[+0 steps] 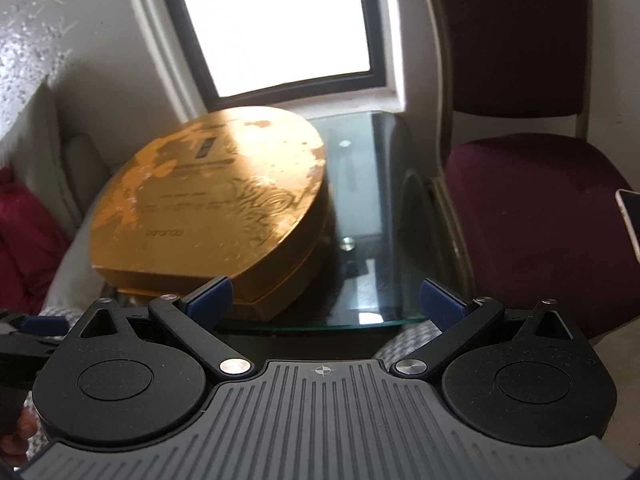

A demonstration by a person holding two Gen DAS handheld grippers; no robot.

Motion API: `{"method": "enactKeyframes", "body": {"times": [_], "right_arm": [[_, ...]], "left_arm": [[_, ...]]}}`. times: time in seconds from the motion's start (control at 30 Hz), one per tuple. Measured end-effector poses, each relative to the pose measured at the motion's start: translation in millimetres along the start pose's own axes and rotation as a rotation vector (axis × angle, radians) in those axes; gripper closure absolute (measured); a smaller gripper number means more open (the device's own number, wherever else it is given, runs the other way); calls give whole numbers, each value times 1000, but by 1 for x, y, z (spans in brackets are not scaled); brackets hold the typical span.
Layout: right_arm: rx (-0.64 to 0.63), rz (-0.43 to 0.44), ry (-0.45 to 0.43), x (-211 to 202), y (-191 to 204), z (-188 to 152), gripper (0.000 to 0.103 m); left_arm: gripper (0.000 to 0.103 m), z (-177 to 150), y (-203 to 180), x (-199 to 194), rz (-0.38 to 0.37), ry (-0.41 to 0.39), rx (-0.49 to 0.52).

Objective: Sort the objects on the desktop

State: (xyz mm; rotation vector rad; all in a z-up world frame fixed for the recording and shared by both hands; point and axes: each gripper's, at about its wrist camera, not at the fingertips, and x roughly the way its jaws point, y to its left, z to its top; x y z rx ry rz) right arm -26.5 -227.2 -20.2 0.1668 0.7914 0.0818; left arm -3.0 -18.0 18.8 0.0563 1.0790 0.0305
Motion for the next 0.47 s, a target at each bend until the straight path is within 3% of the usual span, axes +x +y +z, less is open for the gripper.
{"method": "enactKeyframes", "body": {"times": [0.47], "right_arm": [[106,-82,17,22,-38,23,1]], "left_arm": [[0,27,-2,12,-26,0,0]]}}
